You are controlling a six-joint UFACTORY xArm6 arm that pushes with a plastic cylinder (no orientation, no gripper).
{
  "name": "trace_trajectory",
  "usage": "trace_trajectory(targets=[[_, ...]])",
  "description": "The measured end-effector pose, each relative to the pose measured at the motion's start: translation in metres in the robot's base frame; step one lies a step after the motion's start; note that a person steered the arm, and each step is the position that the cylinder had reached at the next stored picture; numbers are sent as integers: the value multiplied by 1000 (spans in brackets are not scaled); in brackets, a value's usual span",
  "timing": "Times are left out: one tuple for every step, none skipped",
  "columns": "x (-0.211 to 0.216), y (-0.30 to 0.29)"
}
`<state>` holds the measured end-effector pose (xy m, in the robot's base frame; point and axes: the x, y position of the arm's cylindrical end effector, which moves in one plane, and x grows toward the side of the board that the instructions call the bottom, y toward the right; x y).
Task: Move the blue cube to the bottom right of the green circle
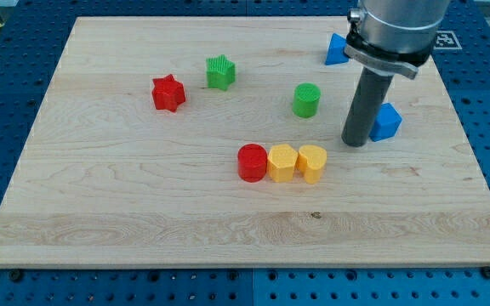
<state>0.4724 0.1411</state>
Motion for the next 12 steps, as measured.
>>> trace_trajectory(targets=[[22,11],[22,67],[-6,106],[-35,104],[-36,65],[-36,59],[-36,57],[-36,53],[-35,48],[-35,35],[-28,34],[-18,27]])
